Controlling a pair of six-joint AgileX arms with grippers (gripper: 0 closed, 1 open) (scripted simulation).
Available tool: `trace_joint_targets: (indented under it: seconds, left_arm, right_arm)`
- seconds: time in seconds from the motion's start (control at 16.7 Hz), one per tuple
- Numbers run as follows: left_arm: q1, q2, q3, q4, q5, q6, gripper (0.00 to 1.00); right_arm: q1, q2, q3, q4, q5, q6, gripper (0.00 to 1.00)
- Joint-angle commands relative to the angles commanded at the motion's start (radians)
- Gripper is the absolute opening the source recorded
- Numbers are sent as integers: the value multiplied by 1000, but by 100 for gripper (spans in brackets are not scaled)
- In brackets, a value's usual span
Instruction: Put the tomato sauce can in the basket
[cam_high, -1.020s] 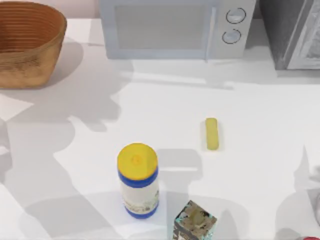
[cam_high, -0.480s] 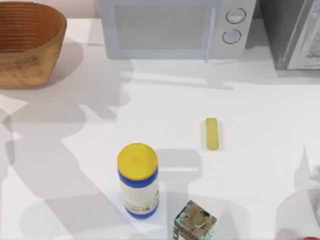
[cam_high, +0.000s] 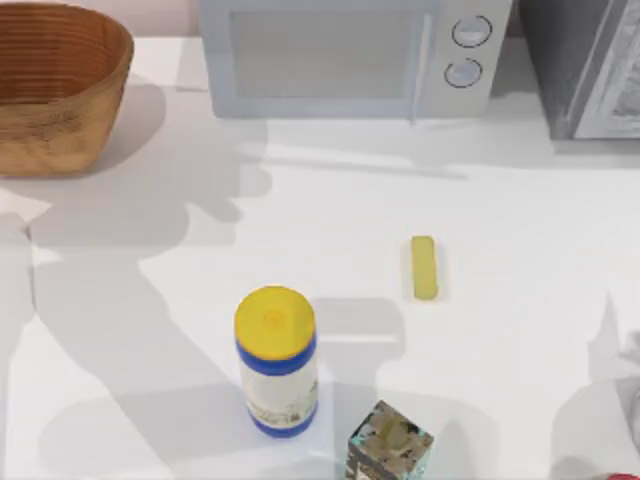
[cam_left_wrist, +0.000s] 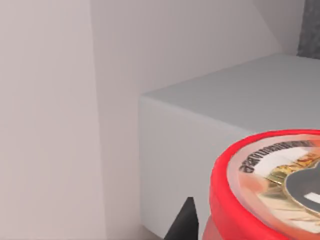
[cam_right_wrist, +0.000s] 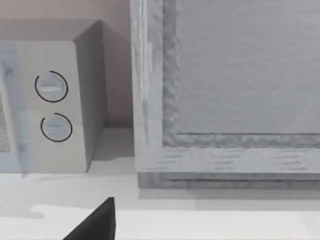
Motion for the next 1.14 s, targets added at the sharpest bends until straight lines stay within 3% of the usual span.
trace_joint_targets:
  seconds: [0.78,1.14]
  left_arm:
    - [0,0,0,0,0,0,98]
    - [0,0,0,0,0,0,100]
  right_arm:
    - [0,0,0,0,0,0,100]
    - [0,0,0,0,0,0,100]
